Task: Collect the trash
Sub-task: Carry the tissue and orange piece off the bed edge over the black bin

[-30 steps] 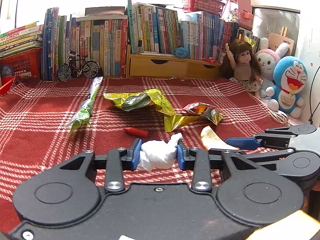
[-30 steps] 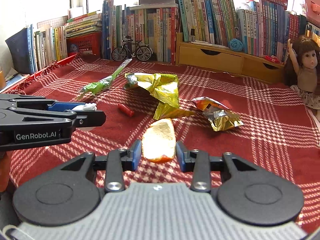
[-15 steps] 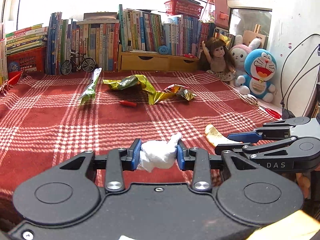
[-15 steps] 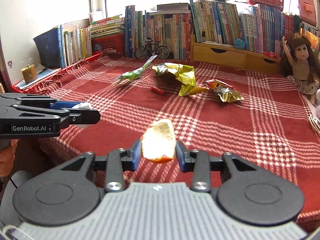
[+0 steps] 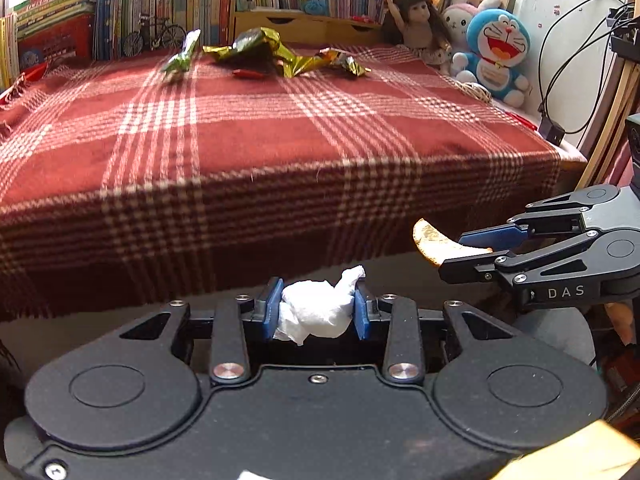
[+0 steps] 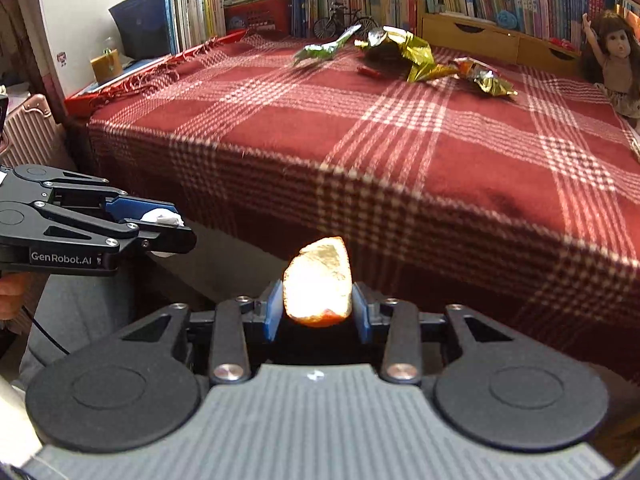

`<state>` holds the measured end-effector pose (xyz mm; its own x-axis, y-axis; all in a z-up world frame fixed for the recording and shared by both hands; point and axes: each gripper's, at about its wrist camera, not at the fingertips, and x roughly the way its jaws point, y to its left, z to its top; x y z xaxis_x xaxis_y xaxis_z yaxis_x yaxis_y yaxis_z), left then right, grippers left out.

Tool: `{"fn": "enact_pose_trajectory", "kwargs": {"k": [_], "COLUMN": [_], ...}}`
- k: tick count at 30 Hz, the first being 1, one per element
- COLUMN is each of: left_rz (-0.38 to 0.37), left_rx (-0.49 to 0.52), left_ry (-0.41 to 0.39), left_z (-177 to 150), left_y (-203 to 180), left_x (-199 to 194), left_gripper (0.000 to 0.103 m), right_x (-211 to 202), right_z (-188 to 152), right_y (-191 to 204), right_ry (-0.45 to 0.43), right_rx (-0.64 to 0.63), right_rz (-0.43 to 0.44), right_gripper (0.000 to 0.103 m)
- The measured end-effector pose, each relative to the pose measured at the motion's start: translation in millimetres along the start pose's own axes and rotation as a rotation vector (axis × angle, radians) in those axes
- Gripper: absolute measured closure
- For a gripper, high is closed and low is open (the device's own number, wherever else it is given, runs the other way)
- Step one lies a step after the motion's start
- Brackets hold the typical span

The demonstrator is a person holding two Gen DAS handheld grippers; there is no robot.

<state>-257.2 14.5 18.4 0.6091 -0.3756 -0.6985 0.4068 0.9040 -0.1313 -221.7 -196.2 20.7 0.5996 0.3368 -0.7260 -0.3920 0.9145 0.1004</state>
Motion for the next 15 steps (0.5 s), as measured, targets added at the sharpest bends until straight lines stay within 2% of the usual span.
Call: {"fn": "enact_pose_trajectory", "kwargs": {"k": [4, 6, 12, 15], "left_rz": [-0.019, -0.035, -0.082, -0.1], "left_rx": [-0.044, -0.055, -0.001, 0.016], "left_ry": [0.062, 0.043, -0.023, -0.01], "left_z": [-10, -5, 32, 37], "left_y": [3, 6, 4, 0], "left_x": [1, -9, -51, -62], "left_gripper": [0.069, 0.069, 0.069, 0.069], "right_x": [9, 6, -23, -37], "right_z": [-11, -11, 8, 15], "right_y": [3, 4, 0, 1], "right_ry": [0.05, 0.053, 0.033, 0.033], "right_rx": [0.009, 0.01, 0.003, -0.011], "right_rz": [0.012, 0.016, -0.003, -0.009], "right_gripper": [0.06, 0.06, 0.06, 0.06]}}
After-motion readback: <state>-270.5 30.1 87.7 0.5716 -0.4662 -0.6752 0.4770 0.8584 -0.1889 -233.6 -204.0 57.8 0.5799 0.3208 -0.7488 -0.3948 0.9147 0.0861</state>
